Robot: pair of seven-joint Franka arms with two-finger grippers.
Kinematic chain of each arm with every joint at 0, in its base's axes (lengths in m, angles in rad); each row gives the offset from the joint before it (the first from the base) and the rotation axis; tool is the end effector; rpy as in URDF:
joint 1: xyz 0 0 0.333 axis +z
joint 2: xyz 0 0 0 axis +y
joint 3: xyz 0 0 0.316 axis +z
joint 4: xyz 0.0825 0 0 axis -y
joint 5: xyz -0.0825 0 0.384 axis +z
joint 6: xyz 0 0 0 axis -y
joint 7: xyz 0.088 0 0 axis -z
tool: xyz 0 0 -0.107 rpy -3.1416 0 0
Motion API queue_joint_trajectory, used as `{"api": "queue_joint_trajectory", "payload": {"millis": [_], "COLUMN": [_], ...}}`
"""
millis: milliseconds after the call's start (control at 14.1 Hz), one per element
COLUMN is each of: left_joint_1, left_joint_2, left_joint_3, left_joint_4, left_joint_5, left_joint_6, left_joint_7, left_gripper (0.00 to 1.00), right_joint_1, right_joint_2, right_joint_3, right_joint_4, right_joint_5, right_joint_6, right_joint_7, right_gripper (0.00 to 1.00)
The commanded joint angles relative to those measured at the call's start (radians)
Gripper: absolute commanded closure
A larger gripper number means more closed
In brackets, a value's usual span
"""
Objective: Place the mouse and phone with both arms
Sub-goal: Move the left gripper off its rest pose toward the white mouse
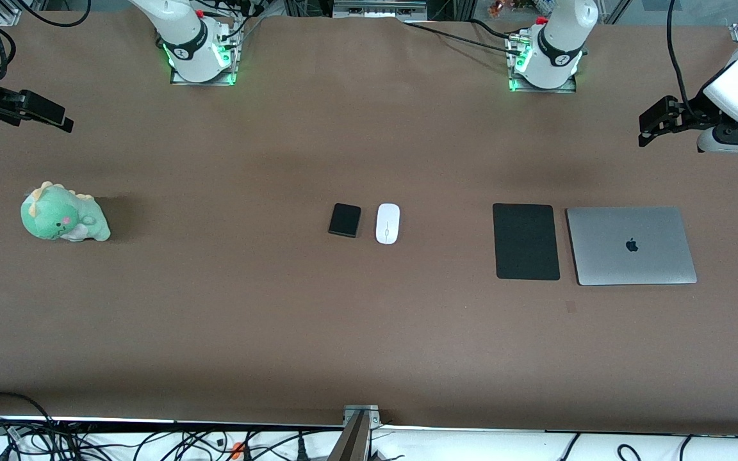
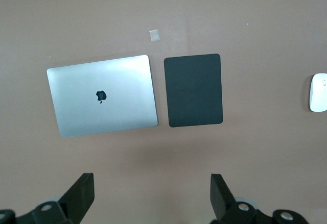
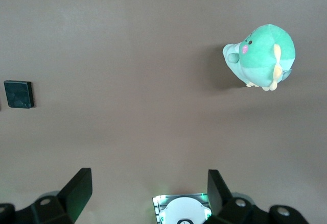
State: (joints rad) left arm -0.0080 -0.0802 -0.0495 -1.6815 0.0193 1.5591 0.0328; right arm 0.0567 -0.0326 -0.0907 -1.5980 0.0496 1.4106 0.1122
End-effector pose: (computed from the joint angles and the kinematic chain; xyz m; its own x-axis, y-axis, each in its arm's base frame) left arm 0.5259 -0.0292 0.6147 0.9951 -0.0896 -0.0430 -0.0906 -0.9957 -0.0218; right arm 0.5261 -0.0128 0.6169 0.9778 -0.1368 -0.1590 -0.1440 -0.9890 -0.0349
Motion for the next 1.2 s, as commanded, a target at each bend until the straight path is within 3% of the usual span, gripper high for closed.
{"api": "queue_joint_trajectory", "payload": {"millis": [0,495,778,1132], "left_joint_1": [0.002,-0.004,-0.013,-0.076], "left_joint_2": [0.017,0.033,0.117,0.282], "left_joint_3": [0.002,0.002,-0.001,-0.023], "left_joint_4": [0.034,0.033,0.031,0.034], "left_joint_5": [-0.007,-0.019,-0.056,-0.096], "left_joint_6": [-0.025,-0.062,-0.136,-0.082], "left_joint_7": [0.027,0.029,0.033,0.021], "left_gripper": [0.0,0.0,0.0,0.0], "right_joint_1": [-0.005,-0.003,0.0,0.006], "right_joint_2": [0.003,0.006,0.008,0.017], "right_joint_3": [0.006,0.006,0.008,0.011], "right_joint_4": [0.023,0.021,0.017,0.015], "right_joint_5": [0.009,0.01,0.01,0.01], "right_joint_6": [-0.018,-0.018,-0.019,-0.033], "right_joint_7": [-0.009,-0.009,-0.009,-0.008], "right_gripper": [0.0,0.0,0.0,0.0]}}
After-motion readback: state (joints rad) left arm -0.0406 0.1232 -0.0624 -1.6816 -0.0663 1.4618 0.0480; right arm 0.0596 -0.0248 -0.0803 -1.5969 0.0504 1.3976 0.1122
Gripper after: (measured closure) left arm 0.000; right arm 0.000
